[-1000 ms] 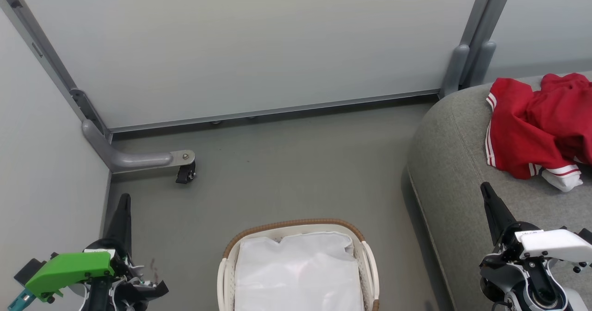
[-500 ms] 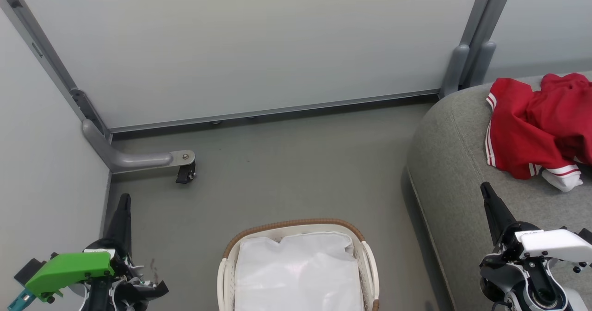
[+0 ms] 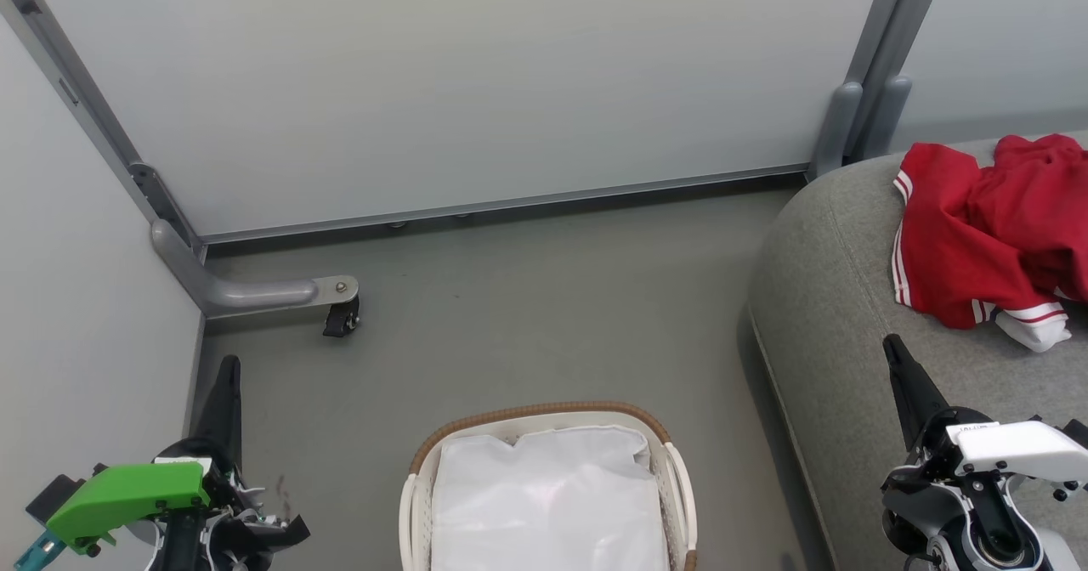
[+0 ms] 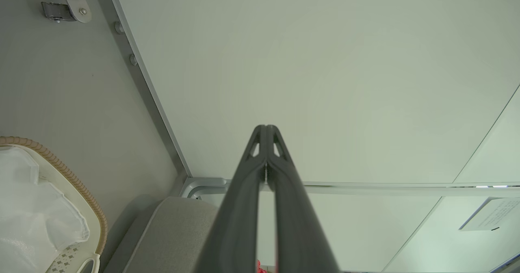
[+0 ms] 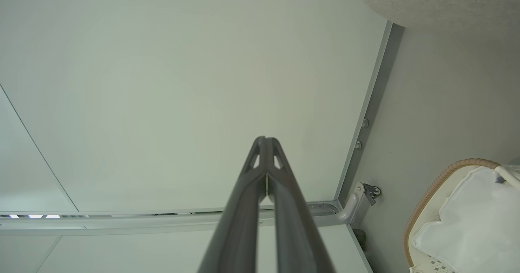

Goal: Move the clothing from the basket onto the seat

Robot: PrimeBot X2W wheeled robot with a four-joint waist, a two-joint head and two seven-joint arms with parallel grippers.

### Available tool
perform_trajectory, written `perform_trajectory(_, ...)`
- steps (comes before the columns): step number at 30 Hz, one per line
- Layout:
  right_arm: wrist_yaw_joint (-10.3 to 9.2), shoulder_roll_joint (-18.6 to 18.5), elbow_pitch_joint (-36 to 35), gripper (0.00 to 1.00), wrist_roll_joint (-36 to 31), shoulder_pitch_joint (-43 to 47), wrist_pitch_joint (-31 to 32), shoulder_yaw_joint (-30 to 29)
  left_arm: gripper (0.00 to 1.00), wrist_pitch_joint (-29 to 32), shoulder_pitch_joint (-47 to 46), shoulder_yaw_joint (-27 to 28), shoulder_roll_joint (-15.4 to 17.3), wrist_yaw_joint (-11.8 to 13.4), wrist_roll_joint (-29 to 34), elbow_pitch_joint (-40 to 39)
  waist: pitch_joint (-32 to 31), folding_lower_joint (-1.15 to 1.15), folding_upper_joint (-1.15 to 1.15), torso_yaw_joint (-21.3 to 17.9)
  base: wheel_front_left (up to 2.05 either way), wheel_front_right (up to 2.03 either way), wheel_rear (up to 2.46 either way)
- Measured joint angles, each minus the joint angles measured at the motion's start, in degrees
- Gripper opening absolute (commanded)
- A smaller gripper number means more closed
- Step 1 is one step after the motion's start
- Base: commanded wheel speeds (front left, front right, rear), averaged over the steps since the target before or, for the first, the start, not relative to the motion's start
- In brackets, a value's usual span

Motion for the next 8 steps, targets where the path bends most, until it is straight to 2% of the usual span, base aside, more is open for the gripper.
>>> perform_trajectory(8,0.00,0.00,0.00,0.00,0.00,0.00,0.00,0.00,0.00,0.00,0.00,0.00,0.00,0.00,0.00,0.00,0.00,0.00,0.00,0.00,0.00,0.00,0.00)
